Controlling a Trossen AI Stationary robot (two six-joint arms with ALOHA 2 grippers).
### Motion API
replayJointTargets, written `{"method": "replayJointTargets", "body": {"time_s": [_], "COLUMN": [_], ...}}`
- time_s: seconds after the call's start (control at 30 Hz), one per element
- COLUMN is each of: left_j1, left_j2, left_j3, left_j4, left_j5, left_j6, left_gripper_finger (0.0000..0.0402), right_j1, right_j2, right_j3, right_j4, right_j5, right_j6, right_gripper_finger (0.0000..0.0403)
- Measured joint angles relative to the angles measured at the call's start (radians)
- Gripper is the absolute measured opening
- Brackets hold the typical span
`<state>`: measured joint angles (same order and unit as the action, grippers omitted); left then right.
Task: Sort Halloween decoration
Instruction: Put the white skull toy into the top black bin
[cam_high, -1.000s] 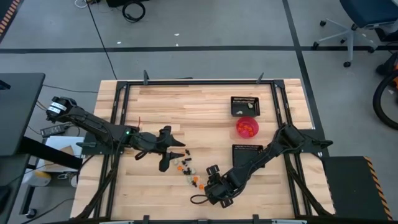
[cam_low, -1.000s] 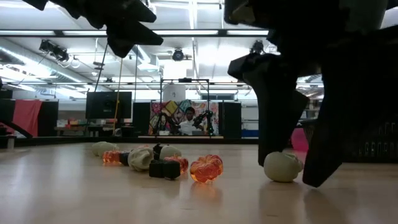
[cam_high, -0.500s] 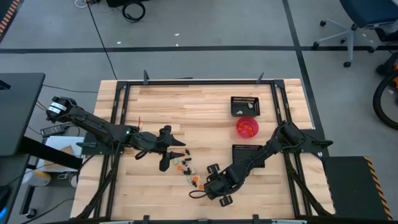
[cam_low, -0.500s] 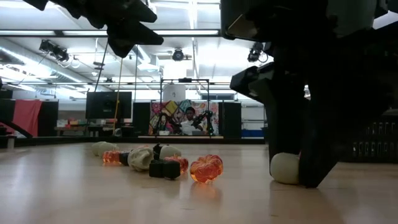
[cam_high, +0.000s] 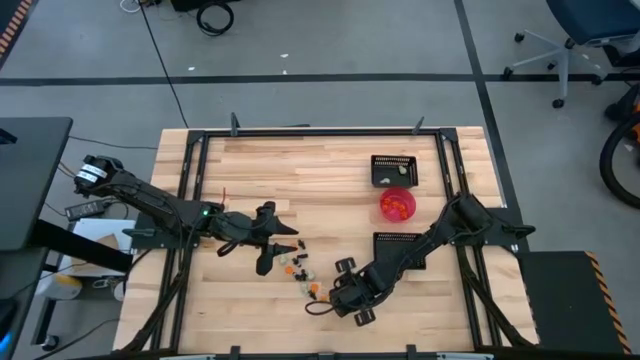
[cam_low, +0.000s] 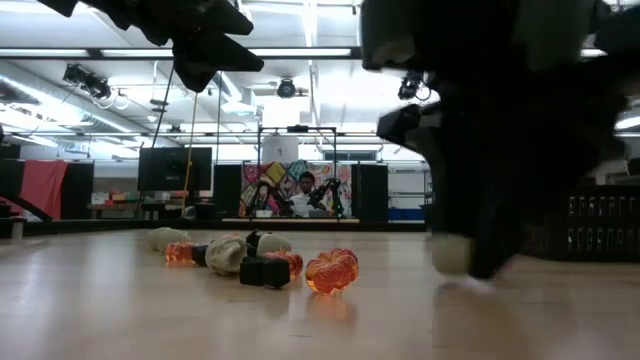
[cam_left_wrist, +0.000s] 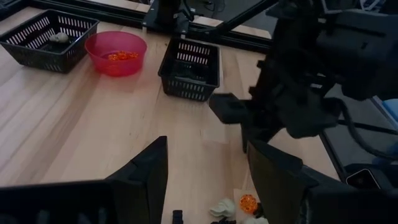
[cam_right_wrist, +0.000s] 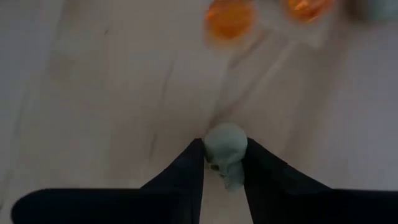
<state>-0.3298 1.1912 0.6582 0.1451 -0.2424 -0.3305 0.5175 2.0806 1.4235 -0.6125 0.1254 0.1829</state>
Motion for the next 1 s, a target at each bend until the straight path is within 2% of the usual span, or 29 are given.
{"method": "replayJointTargets", "body": {"time_s": [0.37, 1.0], "left_j1": [0.0, 0.0], "left_j2": [0.0, 0.0], "left_j3": [0.001, 0.001], "left_j4": [0.0, 0.0], "left_j5": [0.0, 0.0], "left_j6": [0.0, 0.0], "left_gripper_finger": [0.0192, 0.0192], "right_j1": [-0.026, -0.093], "right_j2": [-0.101, -0.215], "right_j3": [0.004, 0.005], "right_j4": [-0.152, -0.327], "right_j5": [0.092, 0.08], "right_j6": [0.035, 0.025], "right_gripper_finger": [0.0094, 0.0095]}}
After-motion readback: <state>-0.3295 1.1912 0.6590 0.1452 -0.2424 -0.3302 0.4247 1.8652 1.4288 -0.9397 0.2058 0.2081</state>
